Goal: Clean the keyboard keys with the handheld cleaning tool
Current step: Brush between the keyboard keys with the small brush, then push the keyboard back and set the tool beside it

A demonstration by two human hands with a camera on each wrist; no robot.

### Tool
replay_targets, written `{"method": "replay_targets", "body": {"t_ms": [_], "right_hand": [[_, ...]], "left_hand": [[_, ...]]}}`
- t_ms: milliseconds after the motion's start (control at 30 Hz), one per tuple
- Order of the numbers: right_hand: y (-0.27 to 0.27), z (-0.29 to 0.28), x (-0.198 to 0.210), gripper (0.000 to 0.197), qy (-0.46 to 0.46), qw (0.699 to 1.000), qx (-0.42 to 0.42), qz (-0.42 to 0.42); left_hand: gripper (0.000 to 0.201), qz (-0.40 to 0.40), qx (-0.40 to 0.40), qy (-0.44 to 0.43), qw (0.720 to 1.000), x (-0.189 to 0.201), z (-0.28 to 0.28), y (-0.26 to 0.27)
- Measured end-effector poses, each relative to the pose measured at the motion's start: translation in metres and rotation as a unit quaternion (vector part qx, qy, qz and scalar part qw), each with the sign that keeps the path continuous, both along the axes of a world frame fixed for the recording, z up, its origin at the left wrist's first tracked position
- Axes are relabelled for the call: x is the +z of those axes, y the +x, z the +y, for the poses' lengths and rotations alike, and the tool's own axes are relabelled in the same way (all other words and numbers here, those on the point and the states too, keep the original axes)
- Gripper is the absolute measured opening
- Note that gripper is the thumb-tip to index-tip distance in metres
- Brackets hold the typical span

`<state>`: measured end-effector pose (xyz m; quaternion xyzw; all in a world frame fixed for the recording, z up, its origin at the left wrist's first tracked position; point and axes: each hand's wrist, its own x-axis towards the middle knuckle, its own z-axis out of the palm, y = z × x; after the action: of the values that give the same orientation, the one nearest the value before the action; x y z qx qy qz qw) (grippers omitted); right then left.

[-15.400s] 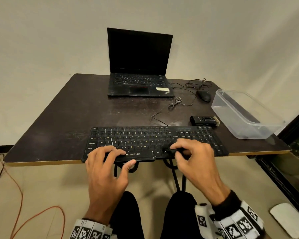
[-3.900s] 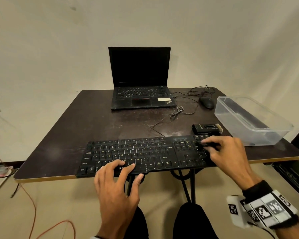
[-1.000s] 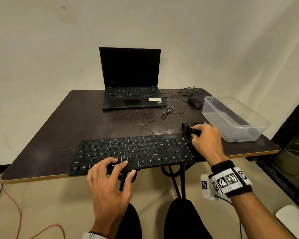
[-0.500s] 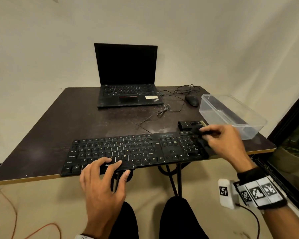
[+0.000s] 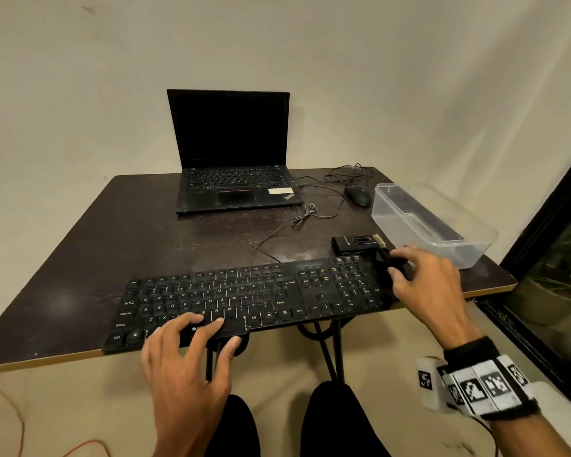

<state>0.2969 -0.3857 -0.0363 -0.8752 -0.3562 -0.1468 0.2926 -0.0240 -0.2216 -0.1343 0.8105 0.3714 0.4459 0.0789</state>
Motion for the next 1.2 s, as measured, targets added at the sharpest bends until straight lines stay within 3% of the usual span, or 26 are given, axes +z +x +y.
{"method": "replay_targets", "body": {"t_ms": [167, 267, 333, 467, 567, 800, 967, 1200], "right_hand": [[-0.026, -0.019, 0.003, 0.018, 0.101, 0.994, 0.009, 0.045], [-0.029, -0.015, -0.005, 0.017, 0.069, 0.994, 0.017, 0.08], [-0.028, -0.012, -0.01, 0.022, 0.02, 0.995, 0.015, 0.097], [-0.026, -0.003, -0.011, 0.034, -0.033, 0.991, 0.012, 0.13], [-0.03, 0.006, -0.01, 0.032, -0.062, 0.986, 0.012, 0.152], [-0.042, 0.026, -0.006, 0.028, -0.076, 0.98, 0.022, 0.182], [-0.041, 0.06, 0.013, 0.036, -0.085, 0.975, 0.051, 0.197], [-0.013, 0.127, 0.033, 0.038, -0.131, 0.965, 0.046, 0.221]], "left_hand": [[0.044, -0.017, -0.007, -0.017, 1.0, 0.006, 0.0, -0.001], [0.049, -0.069, -0.006, -0.017, 0.997, 0.02, 0.002, -0.007], [0.058, -0.09, 0.044, -0.048, 0.994, 0.033, 0.009, -0.016], [0.089, -0.01, 0.171, -0.187, 0.967, 0.045, 0.045, -0.04], [0.099, 0.043, 0.157, -0.239, 0.957, 0.049, 0.066, -0.05], [0.077, -0.156, 0.075, -0.349, 0.921, 0.06, 0.078, -0.052], [0.062, -0.173, 0.055, -0.373, 0.91, 0.075, 0.122, -0.063], [0.045, -0.25, -0.017, -0.451, 0.857, 0.101, 0.188, -0.035]]}}
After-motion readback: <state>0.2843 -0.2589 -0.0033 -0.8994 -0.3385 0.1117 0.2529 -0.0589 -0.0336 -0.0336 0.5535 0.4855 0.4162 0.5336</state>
